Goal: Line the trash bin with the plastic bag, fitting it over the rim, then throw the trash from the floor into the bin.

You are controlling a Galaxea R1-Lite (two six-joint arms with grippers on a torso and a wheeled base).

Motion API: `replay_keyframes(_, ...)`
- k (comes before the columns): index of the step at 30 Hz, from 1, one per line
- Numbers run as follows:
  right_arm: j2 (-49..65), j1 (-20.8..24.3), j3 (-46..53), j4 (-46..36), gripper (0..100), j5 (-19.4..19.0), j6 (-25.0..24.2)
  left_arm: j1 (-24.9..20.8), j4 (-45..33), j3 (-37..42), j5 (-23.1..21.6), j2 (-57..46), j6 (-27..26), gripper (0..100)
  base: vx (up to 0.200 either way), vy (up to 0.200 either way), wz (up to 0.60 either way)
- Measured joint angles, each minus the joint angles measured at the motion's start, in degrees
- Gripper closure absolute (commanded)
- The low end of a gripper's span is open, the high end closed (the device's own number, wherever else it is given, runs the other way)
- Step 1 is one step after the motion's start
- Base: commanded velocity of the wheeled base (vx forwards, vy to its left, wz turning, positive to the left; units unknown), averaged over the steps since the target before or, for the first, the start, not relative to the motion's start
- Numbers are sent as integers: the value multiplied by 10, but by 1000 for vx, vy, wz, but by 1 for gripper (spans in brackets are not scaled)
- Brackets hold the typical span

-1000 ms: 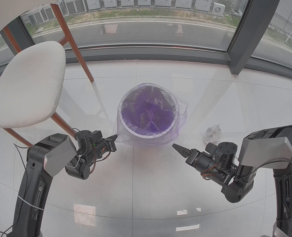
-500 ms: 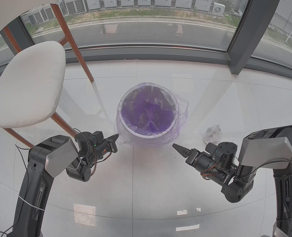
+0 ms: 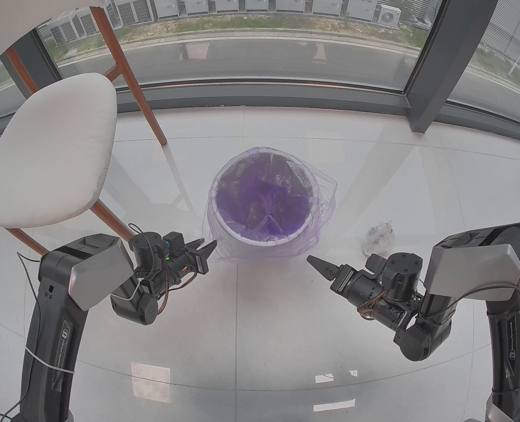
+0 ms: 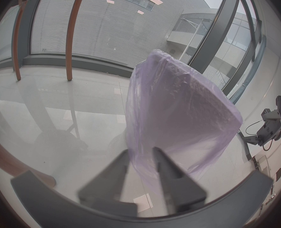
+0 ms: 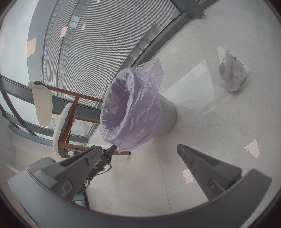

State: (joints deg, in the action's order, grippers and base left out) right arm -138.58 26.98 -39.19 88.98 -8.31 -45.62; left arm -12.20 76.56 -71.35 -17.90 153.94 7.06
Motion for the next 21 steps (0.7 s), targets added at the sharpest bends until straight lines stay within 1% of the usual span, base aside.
replay_keyframes(7,0,0,0,0,0,0,0,5,18,6,0,-15,-1,0,0,0,0)
replay_keyframes(10,0,0,1,0,0,0,0,7,25,21,-1,-32,-1,0,0,0,0)
replay_keyframes(14,-1,0,1,0,0,0,0,7,33,76,-3,-75,-1,0,0,0,0)
replay_keyframes(21,-2,-1,3,0,0,0,-1,-9,43,223,-24,-210,-1,0,0,0,0)
